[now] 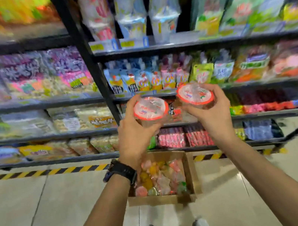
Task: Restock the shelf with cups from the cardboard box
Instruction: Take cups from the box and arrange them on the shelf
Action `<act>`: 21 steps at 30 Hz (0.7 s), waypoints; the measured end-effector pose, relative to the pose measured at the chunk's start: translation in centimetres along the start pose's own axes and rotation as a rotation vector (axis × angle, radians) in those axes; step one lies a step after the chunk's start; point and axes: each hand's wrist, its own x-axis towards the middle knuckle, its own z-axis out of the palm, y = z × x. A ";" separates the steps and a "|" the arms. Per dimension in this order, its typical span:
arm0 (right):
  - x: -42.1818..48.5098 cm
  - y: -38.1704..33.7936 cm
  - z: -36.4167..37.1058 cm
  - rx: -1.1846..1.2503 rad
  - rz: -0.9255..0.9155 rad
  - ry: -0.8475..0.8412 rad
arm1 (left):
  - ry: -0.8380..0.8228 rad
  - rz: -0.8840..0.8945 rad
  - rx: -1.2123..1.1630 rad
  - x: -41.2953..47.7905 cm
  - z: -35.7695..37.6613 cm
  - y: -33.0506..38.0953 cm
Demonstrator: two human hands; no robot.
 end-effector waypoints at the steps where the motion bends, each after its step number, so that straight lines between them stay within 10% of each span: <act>1: 0.6 -2.1 -0.5 0.010 -0.027 0.001 | 0.015 0.035 0.007 0.5 -0.4 2.2; 21: 9.6 -21.7 -12.3 0.129 -0.316 0.066 | 0.166 0.482 -0.082 8.5 0.3 28.6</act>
